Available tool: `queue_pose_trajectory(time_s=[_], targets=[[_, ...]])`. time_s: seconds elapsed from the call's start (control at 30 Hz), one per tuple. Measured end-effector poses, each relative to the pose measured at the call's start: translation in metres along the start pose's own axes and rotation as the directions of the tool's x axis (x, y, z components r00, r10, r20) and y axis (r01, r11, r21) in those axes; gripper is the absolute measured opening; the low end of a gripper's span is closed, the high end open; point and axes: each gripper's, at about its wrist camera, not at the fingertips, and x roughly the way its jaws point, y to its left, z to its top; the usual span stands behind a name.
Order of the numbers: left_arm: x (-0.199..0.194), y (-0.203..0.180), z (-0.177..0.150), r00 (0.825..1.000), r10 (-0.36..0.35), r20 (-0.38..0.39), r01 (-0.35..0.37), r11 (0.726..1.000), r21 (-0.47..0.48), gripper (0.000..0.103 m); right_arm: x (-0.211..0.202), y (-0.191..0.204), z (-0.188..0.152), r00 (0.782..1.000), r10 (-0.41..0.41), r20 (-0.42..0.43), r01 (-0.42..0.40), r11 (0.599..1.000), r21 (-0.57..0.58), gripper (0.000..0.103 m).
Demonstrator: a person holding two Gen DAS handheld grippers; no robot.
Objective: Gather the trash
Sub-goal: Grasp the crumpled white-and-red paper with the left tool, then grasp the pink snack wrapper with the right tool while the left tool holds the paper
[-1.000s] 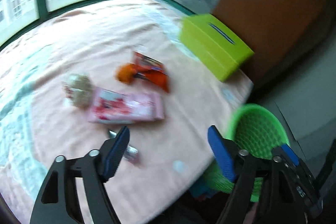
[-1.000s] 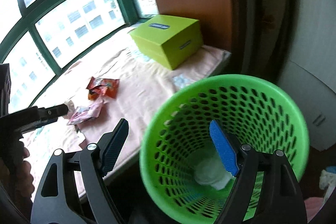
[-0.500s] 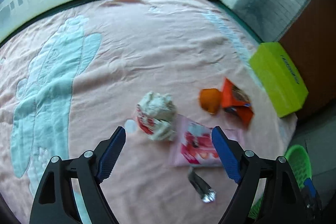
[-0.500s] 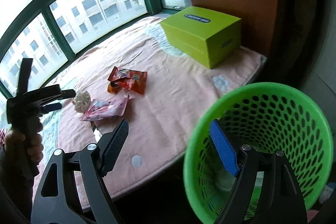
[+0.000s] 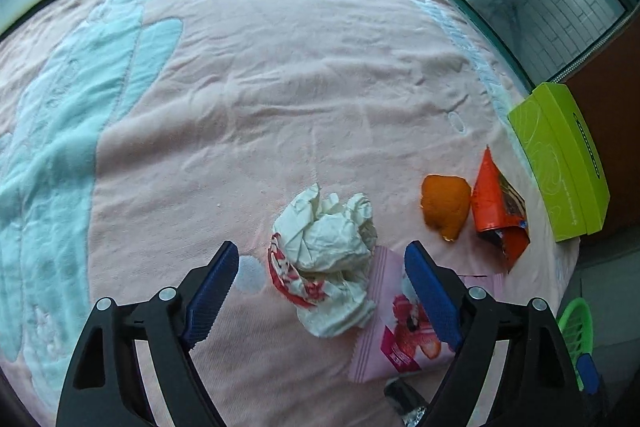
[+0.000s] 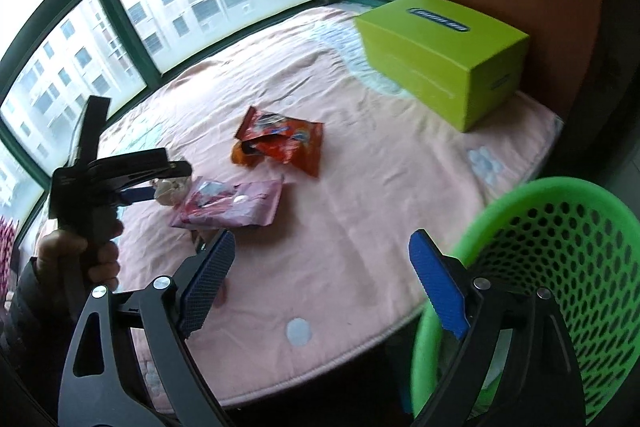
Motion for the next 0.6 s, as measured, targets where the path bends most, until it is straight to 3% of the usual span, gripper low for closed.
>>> queue_pose_trajectory(time_s=[0.13, 0.23, 0.47, 0.6], targets=[[0.006, 0.003, 0.002, 1.0, -0.014, -0.008, 0.014, 1.0, 0.016, 0.066, 0.009, 0.012, 0.006, 0.998, 0.048, -0.044, -0.051, 0.996, -0.069, 0.088], [0.004, 0.005, 0.004, 0.999, -0.04, -0.012, 0.04, 0.999, 0.023, 0.049, 0.015, 0.023, 0.013, 0.992, 0.091, -0.086, -0.101, 0.986, -0.131, 0.088], [-0.005, 0.011, 0.006, 0.999, -0.029, 0.015, 0.029, 0.999, 0.036, 0.043, 0.036, 0.052, 0.027, 0.97, 0.16, -0.181, -0.213, 0.923, -0.321, 0.089], [-0.017, 0.02, 0.005, 0.999, -0.028, 0.038, 0.027, 0.999, 0.026, 0.043, 0.052, 0.07, 0.03, 0.954, 0.18, -0.24, -0.271, 0.861, -0.43, 0.089]])
